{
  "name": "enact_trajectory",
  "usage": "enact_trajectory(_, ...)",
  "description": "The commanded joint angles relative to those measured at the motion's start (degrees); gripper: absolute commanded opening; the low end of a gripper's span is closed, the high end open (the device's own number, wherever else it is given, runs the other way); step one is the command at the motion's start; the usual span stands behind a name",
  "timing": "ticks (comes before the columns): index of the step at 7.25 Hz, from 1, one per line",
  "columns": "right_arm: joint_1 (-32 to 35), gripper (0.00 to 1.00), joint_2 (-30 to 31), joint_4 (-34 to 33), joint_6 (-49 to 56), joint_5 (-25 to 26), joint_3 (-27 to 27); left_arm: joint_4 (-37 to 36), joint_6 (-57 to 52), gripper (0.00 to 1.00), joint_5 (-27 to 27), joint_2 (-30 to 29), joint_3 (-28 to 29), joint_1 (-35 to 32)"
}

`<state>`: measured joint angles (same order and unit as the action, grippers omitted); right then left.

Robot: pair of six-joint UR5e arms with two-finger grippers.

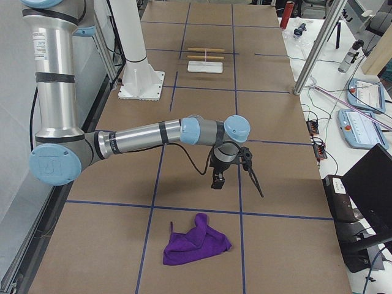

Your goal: Hang towel on rack

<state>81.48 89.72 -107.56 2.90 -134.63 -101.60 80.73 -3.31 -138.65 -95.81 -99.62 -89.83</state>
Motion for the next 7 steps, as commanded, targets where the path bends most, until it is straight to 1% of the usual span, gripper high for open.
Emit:
enact_trajectory(1, 0.0, 1.0, 0.19, 0.07, 0.0, -2.12, 0.35, 0.12, -1.16, 1.0, 1.26, 1.05, -1.09, -0.26)
enact_trajectory(2, 0.08, 1.0, 0.19, 0.15, 0.0, -2.13, 0.0, 0.04, -1.17, 1.0, 2.32, 0.89, -1.53, -0.09)
enact_trajectory(3, 0.09, 1.0, 0.02, 0.15, 0.0, -2.22, -1.48, 0.04, -1.17, 1.0, 2.33, 0.97, -3.36, 0.09)
enact_trajectory(4, 0.09, 1.0, 0.19, 0.59, -0.26, -2.3, -3.15, 0.13, -0.3, 1.0, 1.63, 0.97, -3.82, 0.18)
enact_trajectory(5, 0.09, 1.0, 0.54, 0.68, -0.26, -2.65, -3.25, 0.22, 5.37, 1.0, -0.11, 0.62, -4.61, 0.18)
enact_trajectory(6, 0.09, 1.0, 0.54, 0.94, -1.92, -2.92, -4.04, 1.17, 10.21, 1.0, 0.04, -0.08, -4.87, 0.53)
enact_trajectory(7, 0.09, 1.0, 0.63, 2.25, -6.37, -2.66, -4.22, 6.67, 10.26, 1.0, -0.22, 0.53, -3.92, 0.53)
